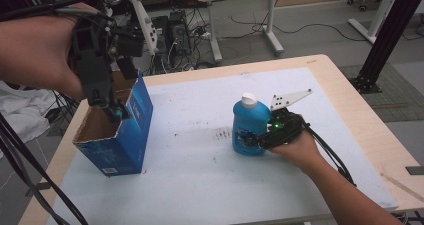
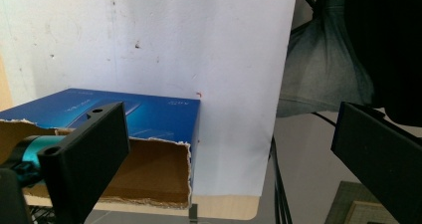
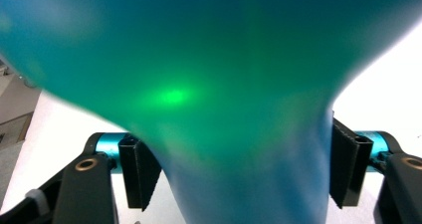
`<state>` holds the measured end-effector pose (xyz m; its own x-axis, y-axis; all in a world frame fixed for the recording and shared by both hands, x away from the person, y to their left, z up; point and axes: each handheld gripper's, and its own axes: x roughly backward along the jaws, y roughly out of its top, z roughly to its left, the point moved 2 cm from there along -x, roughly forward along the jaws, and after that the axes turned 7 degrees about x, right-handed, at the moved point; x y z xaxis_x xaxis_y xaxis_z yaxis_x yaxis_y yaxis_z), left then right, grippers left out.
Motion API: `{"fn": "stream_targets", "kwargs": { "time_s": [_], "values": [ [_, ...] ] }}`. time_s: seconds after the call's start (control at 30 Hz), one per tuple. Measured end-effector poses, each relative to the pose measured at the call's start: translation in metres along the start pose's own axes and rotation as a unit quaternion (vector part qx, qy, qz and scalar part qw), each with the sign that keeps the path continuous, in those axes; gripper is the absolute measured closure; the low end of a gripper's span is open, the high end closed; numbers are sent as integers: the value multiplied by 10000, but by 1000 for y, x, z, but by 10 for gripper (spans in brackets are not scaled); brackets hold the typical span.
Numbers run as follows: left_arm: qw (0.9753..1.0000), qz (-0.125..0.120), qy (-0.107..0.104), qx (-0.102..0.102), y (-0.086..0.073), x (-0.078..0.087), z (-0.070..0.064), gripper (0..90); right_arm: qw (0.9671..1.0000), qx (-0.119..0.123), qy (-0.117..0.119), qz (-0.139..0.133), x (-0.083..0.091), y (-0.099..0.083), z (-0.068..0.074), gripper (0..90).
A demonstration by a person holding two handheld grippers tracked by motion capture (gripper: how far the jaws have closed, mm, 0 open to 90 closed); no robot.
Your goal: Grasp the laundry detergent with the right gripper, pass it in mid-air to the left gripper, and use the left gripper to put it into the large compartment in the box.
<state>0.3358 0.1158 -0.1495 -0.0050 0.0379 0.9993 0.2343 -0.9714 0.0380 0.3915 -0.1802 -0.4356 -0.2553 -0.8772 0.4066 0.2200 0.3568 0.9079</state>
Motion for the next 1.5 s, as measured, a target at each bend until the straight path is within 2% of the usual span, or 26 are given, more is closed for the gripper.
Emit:
{"fn": "stream_targets", "kwargs": {
  "time_s": [0.57, 0.87, 1.1, 1.33, 1.5],
  "values": [
    [10000, 33, 12, 37, -2, -1, 2, 18, 10000, 76, 8, -61, -2, 0, 1, 364],
    [10000, 10, 13, 72, -5, -2, 3, 18, 9993, 337, -145, -98, -3, 1, 4, 416],
    [10000, 25, 7, 75, -6, -3, 4, 18, 9988, 448, -183, -60, -2, 1, 5, 447],
    [9999, 18, -1, 108, -7, -5, 6, 18, 9983, 574, -105, 25, 0, 5, 10, 454],
    [10000, 19, -12, 89, -5, -5, 6, 18, 9978, 656, -25, 28, 6, 16, 13, 456]
  ]
}}
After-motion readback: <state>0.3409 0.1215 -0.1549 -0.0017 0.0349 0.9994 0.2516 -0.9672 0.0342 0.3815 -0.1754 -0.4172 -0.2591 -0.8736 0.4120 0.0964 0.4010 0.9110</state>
